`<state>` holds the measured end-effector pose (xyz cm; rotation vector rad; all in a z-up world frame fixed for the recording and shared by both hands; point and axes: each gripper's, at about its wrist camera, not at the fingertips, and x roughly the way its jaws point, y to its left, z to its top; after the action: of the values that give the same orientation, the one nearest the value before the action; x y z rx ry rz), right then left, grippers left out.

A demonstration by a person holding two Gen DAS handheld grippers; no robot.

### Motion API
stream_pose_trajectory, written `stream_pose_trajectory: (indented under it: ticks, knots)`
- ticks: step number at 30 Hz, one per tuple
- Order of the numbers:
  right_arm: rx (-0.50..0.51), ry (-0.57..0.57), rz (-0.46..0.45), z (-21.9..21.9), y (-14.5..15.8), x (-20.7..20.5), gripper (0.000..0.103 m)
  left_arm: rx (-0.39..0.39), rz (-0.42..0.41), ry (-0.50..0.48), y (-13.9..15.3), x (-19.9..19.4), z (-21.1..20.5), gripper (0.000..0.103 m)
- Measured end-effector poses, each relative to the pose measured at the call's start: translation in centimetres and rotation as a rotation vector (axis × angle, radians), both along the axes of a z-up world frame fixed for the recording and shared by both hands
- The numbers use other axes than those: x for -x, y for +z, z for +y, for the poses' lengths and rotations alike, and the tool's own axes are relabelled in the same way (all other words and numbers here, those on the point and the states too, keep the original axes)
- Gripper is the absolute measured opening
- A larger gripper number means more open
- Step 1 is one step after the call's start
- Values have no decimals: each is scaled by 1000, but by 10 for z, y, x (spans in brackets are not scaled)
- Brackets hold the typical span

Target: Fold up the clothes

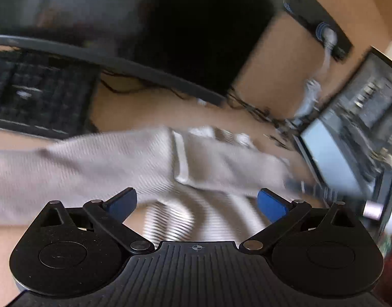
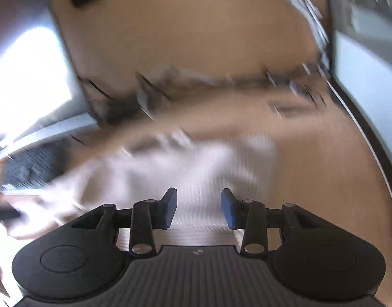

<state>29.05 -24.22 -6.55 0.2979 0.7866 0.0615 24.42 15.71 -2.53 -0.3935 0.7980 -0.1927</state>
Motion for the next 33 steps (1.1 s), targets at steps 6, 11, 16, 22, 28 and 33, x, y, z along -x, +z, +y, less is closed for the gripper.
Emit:
stream_pose_trajectory:
  ticks: [6,11,16,22,28,33]
  knots:
    - [11,15,22,-4,-2,-3,38,-135,43,235,-9,33,71,103]
    - [95,108,-61,23,27,18,48,-193,90,427,-24,56,126,103]
    - [122,206,-129,53,53,32,52,-222,113,480,-35,49,143,87]
    - [147,273,-186,80,67,49,56,-249,133,489,-50,38,147,74]
    - [223,311,-231,100,70,61,56,-244,74,418,-33,32,134,33]
    - [273,341,-276,117,74,71,56,-222,-25,308,4,30,112,6]
